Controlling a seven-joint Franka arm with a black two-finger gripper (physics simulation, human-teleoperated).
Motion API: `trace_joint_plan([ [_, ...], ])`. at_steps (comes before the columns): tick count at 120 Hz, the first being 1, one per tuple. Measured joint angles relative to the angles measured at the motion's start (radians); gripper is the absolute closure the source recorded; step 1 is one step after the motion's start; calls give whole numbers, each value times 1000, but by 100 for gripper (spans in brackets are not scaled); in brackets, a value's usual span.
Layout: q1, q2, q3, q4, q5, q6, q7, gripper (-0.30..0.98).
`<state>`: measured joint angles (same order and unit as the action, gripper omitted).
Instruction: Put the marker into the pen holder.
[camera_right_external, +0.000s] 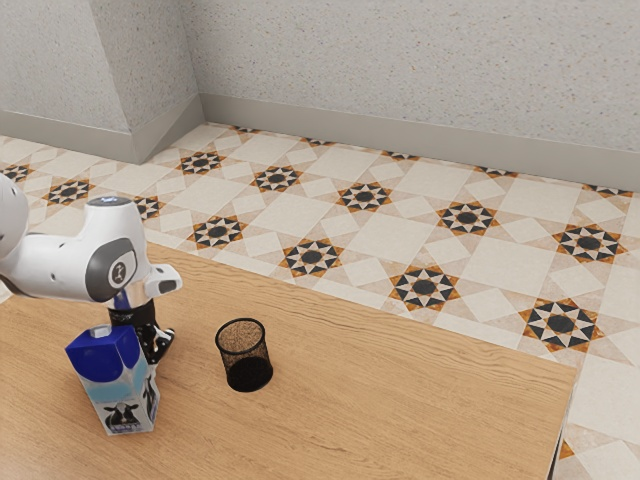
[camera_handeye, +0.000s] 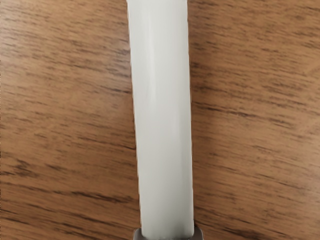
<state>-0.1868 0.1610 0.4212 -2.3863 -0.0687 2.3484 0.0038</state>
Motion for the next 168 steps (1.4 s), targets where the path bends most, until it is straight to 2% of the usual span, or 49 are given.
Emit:
trace_joint_plan([
  [26,5,3,1,7,12,3,-4,76],
  [36,6,-8,1,34,37,2,-3,78],
  [54,5,-69,1,325,138,-102,6,79],
  [72,-11,-65,-42,535,169,-219,30,79],
  [88,-115,-6,-69,622,110,-334,51,79],
  [117,-151,94,-116,750,19,-627,86,79],
  [142,-153,97,-116,752,7,-803,112,79],
  [164,-157,144,-120,781,-2,-874,129,79],
  [168,-157,150,-120,786,-3,-880,132,71],
])
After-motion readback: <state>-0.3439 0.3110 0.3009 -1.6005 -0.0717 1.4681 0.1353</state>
